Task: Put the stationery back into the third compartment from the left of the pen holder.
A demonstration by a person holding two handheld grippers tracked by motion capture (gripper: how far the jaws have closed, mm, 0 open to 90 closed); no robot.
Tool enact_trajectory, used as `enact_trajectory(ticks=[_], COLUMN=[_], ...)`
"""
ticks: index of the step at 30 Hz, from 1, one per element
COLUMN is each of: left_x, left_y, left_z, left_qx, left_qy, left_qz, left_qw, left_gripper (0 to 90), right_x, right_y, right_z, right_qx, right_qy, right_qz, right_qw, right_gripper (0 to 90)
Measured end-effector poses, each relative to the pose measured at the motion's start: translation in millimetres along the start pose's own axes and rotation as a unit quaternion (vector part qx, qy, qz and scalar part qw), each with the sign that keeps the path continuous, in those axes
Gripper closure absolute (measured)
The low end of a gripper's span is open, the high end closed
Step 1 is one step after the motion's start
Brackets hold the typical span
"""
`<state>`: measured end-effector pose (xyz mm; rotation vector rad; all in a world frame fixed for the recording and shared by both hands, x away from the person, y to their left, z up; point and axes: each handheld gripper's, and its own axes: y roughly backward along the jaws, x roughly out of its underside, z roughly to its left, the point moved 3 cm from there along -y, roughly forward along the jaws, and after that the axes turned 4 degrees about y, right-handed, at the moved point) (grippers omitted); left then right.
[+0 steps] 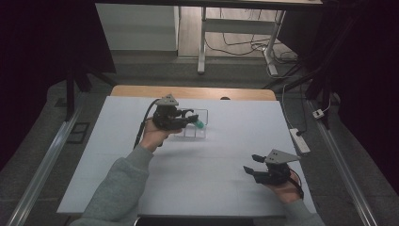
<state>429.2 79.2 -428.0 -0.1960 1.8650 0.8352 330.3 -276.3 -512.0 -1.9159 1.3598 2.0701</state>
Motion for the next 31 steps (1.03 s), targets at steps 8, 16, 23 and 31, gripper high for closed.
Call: enact_trajectory(ticks=[8, 16, 23, 31], left_x=[-16.8, -7.7, 50.5, 127.1], left_y=[-27.6, -23.5, 42.7, 106.4], left_z=[17.3, 15.9, 3.9, -8.7], left_qx=[-0.015, -0.031, -0.063, -0.085], left_qy=[-0.001, -0.001, -0.012, 0.008], left_qz=[0.036, 0.034, 0.039, 0.05], left_qw=[0.9992, 0.9989, 0.9972, 0.9951], left_gripper=[64.0, 35.8, 36.1, 35.4], right_x=[11.1, 14.6, 18.3, 13.7], right_y=[6.5, 7.0, 8.5, 6.7], right_z=[-7.5, -8.4, -11.7, -13.7], right_qx=[0.008, 0.008, 0.009, 0.011], right_qy=[-0.012, -0.012, -0.018, -0.022], right_qz=[0.007, 0.014, 0.015, 0.008], right_qw=[0.9999, 0.9998, 0.9997, 0.9997], right_gripper=[40.4, 40.2, 39.1, 36.0])
